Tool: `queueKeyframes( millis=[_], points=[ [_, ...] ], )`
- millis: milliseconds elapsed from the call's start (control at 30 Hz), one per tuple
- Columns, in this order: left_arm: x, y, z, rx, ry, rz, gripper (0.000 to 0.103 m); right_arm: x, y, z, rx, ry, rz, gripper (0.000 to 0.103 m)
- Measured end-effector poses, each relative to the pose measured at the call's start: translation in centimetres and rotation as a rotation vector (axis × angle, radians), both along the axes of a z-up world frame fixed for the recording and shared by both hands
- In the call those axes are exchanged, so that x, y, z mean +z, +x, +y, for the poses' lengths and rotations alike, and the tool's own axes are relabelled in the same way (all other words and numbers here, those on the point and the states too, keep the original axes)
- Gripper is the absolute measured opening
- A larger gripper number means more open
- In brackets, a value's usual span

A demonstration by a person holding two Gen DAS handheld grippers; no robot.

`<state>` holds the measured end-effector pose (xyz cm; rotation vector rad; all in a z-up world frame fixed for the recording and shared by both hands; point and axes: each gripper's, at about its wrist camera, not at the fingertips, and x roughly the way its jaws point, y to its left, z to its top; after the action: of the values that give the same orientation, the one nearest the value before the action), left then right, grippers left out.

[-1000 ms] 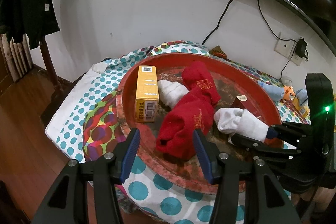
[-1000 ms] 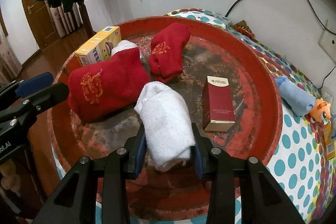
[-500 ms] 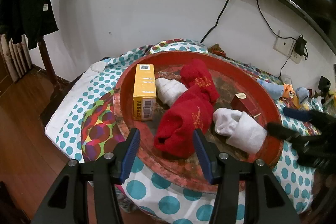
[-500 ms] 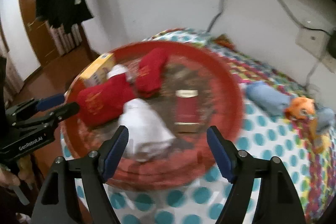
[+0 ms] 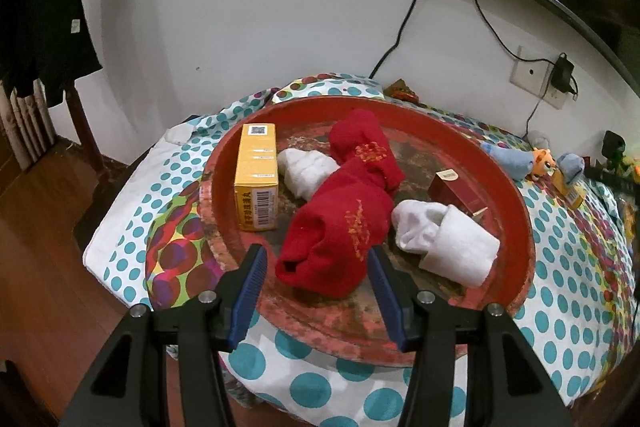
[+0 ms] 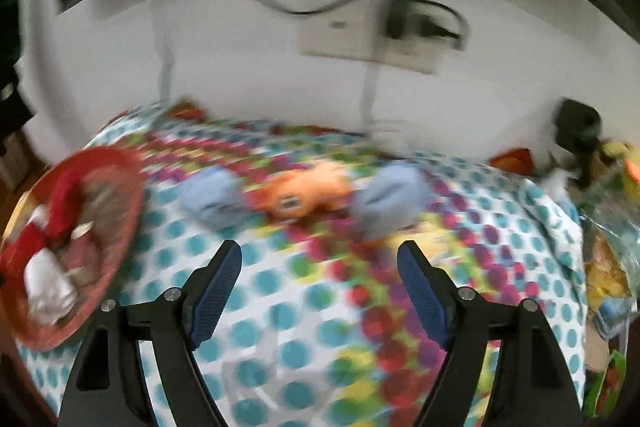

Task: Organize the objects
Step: 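Grasp the light blue sock on the bedspread with the right gripper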

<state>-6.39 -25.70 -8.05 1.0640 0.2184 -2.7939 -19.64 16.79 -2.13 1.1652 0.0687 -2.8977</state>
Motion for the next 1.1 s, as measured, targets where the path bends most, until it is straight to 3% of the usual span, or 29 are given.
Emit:
queueKeyframes(
  millis=[200, 467, 567, 600, 700, 867, 1100],
  points=[
    [-0.2, 0.0, 0.7, -0.024, -0.032, 0.012, 0.054, -1.3, -4.3, 3.1, -0.076, -0.061, -0.023, 0.078],
    [-0.3, 0.1, 2.2, -0.078, -0.087, 0.034, 0.054, -4.0, -7.7, 3.6, -0.112, -0.090, -0.046, 0.078],
    [0.2, -0.2, 3.0, -0.090, -0.100, 0.022, 0.054, -4.5, -7.8, 3.5, -0.077, -0.077, -0.043, 0.055],
    [0.4, -0.3, 3.3, -0.096, -0.106, 0.025, 0.054, -4.6, -7.7, 3.4, -0.063, -0.076, -0.044, 0.048],
    [1.5, -0.7, 4.3, -0.108, -0.115, 0.036, 0.054, -4.4, -6.7, 3.3, -0.026, -0.077, -0.032, 0.040],
    [3.7, -2.0, 7.5, -0.191, -0.141, 0.069, 0.054, -3.2, -3.2, 3.9, 0.019, -0.098, 0.006, 0.039],
    [4.8, -5.1, 14.2, -0.350, -0.144, 0.075, 0.054, -3.8, 3.0, 6.0, 0.029, -0.080, -0.016, 0.039]
  ],
)
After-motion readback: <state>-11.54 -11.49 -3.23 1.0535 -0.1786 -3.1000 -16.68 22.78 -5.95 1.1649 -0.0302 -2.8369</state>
